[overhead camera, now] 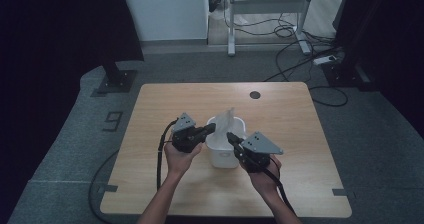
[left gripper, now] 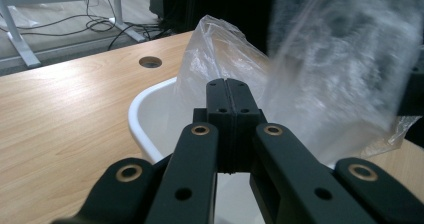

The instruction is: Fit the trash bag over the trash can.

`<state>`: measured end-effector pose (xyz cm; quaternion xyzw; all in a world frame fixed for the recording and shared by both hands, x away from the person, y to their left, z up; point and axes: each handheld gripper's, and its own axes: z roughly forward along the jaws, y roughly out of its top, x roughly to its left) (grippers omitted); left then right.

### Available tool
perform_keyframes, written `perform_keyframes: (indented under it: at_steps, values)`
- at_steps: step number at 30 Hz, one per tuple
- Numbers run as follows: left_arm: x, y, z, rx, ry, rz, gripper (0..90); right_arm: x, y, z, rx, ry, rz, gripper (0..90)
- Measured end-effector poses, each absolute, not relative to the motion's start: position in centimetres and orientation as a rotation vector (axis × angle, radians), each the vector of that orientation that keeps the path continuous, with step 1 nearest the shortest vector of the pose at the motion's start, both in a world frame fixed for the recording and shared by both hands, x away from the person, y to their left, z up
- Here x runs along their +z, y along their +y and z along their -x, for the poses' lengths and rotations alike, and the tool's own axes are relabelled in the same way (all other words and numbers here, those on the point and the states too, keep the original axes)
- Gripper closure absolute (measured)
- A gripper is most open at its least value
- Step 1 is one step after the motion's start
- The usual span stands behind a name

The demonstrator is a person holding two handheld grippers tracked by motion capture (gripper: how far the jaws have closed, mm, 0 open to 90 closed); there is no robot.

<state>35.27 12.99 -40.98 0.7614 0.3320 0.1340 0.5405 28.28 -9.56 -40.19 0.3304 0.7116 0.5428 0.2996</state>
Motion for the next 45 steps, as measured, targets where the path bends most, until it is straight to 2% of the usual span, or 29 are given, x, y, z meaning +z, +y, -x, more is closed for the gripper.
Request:
perform_keyframes:
  at_steps: [7,19,29,37,40,45]
  values:
    - [-40.8,13.7,-34.6,0.326,0.779,-1.798,90.0,-40.7,-10.8,-26.8,1.417,1.875,-0.841,89.6]
    - [-41.2,14.3,-33.9,0.312,0.769,-1.801,90.0,-43.9,-11.8,-22.9,1.382,1.886,-0.741,89.5]
    - [-41.4,14.5,-33.7,0.308,0.775,-1.8,90.0,-45.2,-12.6,-22.6,1.444,1.911,-0.767,89.1]
    - [-41.6,14.6,-33.7,0.306,0.775,-1.8,90.0,-44.7,-14.1,-22.5,1.54,1.9,-0.796,78.4]
    - [-41.6,14.6,-33.7,0.307,0.775,-1.799,90.0,-43.8,-15.1,-22.3,1.567,1.853,-0.804,72.8]
    - [-41.6,14.7,-33.7,0.311,0.771,-1.797,90.0,-41.5,-16.7,-22.8,1.586,1.79,-0.831,69.2]
